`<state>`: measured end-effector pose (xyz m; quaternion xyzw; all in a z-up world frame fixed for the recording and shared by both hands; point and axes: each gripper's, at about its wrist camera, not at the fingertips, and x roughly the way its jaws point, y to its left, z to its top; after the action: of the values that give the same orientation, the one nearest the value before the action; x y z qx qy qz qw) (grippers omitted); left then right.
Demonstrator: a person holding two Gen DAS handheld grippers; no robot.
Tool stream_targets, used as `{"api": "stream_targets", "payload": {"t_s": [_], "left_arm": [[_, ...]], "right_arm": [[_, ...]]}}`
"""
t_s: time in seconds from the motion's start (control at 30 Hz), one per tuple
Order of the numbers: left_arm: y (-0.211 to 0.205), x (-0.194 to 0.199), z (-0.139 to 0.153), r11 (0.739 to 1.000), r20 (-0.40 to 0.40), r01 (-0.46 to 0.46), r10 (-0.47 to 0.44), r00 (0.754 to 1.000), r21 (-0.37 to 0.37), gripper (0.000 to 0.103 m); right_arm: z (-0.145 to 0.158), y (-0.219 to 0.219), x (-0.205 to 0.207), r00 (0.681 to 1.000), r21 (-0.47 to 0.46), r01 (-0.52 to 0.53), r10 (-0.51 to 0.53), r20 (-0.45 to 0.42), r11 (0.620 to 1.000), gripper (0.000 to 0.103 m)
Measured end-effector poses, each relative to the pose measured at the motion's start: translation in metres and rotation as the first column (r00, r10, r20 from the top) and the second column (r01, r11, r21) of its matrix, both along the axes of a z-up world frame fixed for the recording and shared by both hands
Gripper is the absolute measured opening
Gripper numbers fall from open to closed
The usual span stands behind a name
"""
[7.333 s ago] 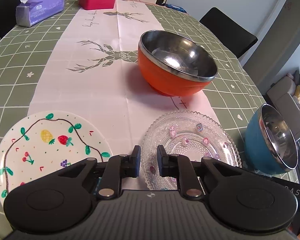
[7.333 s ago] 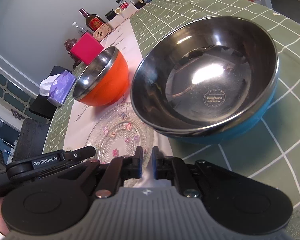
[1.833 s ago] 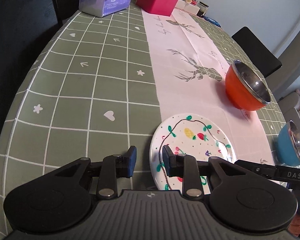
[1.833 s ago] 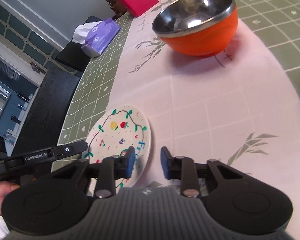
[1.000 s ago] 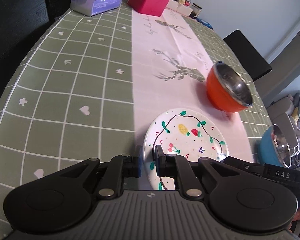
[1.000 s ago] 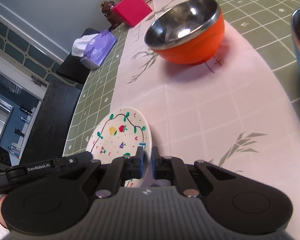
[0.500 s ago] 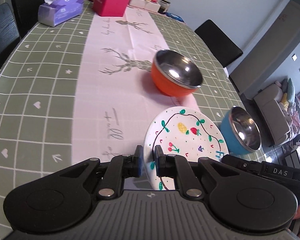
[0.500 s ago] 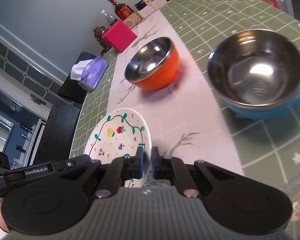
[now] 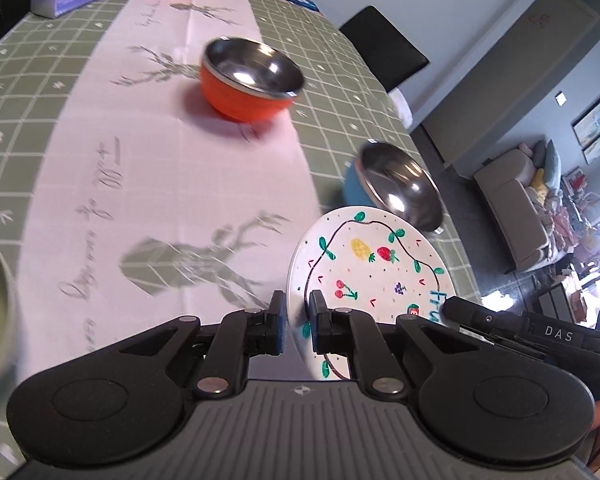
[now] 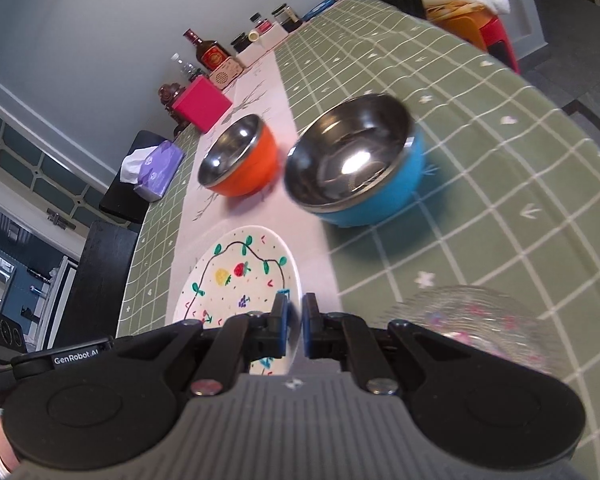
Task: Organize plates and bowls
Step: 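Slide the painted plate with the left gripper toward the blue bowl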
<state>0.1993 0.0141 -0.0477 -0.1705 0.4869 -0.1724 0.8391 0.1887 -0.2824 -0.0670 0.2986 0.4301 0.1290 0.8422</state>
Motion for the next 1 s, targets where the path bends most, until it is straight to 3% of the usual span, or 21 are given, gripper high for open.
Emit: {"api": "stream_targets", "payload": {"t_s": [0.33,0.57,1.0], "left_arm": [[-0.059,-0.028,-0.021,0.996,-0.066,0.057,-0.061,0.996,-0.063,0.012],[-0.08,-0.039,-0.033,0.997,-0.08,0.063,-0.066,0.995,-0.042,0.013],[-0.092,-0.047,-0.036,0.998,-0.068,0.061,-0.061,0.996,0.0,0.013]], "right_arm": [[-0.002,-0.061,-0.038,0.998,-0.069,0.05,-0.053,-0.036,0.996,0.005],[-0.018,-0.085,-0.047,0.995,-0.079,0.071,-0.076,-0.069,0.994,0.006],[-0.031,-0.087,-0.049,0.995,-0.113,0.057,-0.065,-0.071,0.992,0.006]]}}
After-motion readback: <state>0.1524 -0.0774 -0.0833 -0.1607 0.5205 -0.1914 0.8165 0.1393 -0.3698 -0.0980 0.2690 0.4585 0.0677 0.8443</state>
